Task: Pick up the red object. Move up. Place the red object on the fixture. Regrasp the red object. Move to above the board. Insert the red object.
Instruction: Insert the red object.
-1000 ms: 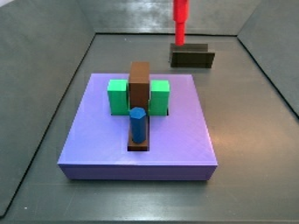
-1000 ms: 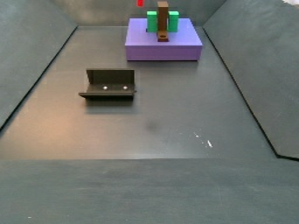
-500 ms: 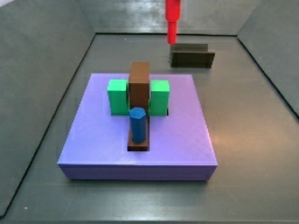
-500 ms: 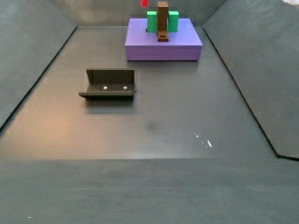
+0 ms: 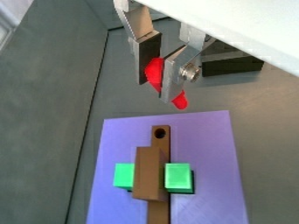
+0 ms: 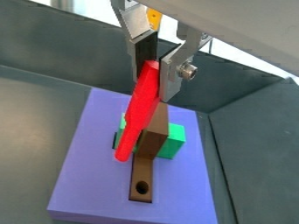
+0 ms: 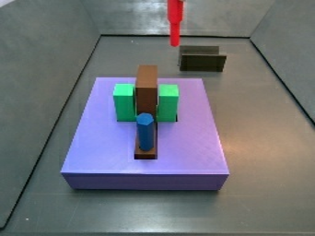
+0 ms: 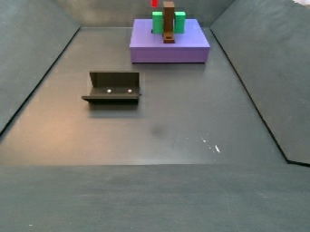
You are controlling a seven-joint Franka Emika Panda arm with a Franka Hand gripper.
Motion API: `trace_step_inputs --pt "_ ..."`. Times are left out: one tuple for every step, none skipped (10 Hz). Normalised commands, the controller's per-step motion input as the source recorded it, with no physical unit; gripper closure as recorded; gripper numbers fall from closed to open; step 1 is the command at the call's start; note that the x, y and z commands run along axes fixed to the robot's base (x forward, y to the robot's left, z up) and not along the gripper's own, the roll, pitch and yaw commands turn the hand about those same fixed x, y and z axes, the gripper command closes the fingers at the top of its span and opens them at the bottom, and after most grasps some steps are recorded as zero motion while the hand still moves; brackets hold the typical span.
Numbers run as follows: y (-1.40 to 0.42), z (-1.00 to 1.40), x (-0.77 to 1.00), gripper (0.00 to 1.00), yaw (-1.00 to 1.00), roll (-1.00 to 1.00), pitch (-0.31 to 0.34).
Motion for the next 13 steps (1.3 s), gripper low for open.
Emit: trace_step_inputs --pt "0.00 0.00 -0.09 1.00 -0.33 -0.12 0.500" --pt "0.00 -0.34 -0.13 1.00 -0.16 -0.12 0.387" --pt "0.00 -0.01 0.00 1.00 0.00 0.00 0.011" --pt "0.00 0.00 0.00 1.00 0.00 0.00 0.016" --pt "-0.04 0.00 0.03 1.00 0.00 0.01 0.024" --pt "0.00 0.00 -0.08 1.00 0.00 -0.03 0.000" --pt "0.00 -0.27 -0.44 1.00 0.00 -0.16 0.177" --pt "0.00 -0.04 -0.56 1.00 0.00 -0.27 0.500" --pt "0.00 -0.05 -0.55 1.00 0.00 -0.27 0.500" --pt "0.00 -0.07 -0.56 1.00 0.00 -0.25 0.500" --pt "0.00 -0.09 -0.49 1.00 0.00 -0.26 0.500" --pt "-0.14 0.00 -0.04 1.00 -0.29 -0.40 0.434" --pt "-0.19 0.00 0.22 1.00 -0.30 -0.37 0.390"
